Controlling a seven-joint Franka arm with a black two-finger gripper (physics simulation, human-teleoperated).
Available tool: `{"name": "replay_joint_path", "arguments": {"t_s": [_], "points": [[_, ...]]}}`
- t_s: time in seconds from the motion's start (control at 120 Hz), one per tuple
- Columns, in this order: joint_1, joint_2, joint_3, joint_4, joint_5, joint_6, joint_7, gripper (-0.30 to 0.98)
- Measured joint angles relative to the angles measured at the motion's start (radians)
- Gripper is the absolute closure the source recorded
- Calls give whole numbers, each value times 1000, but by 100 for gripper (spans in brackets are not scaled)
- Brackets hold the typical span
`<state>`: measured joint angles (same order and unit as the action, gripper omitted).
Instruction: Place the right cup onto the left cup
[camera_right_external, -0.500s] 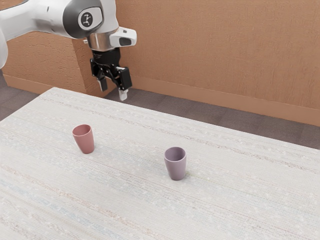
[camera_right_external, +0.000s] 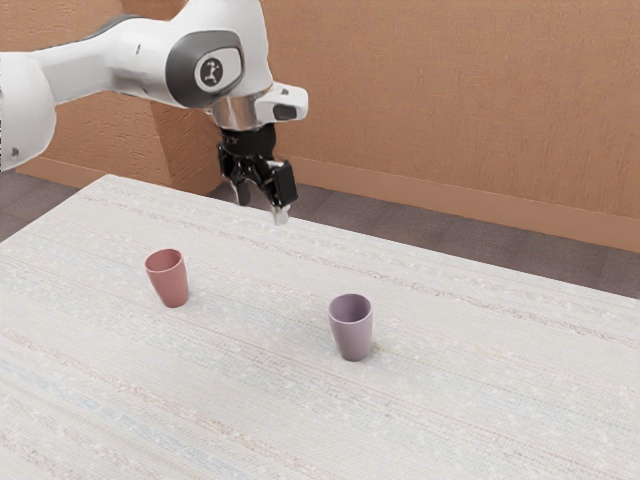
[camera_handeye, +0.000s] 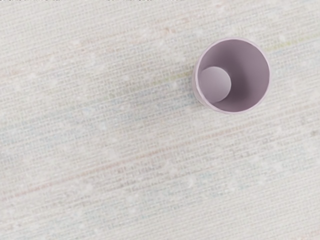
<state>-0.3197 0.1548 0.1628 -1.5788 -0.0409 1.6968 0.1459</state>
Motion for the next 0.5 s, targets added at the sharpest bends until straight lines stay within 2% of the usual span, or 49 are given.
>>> {"name": "replay_joint_path", "arguments": {"t_s": [0.5], "points": [[-113, 130, 1, -36, -114, 107, -41, 3]]}}
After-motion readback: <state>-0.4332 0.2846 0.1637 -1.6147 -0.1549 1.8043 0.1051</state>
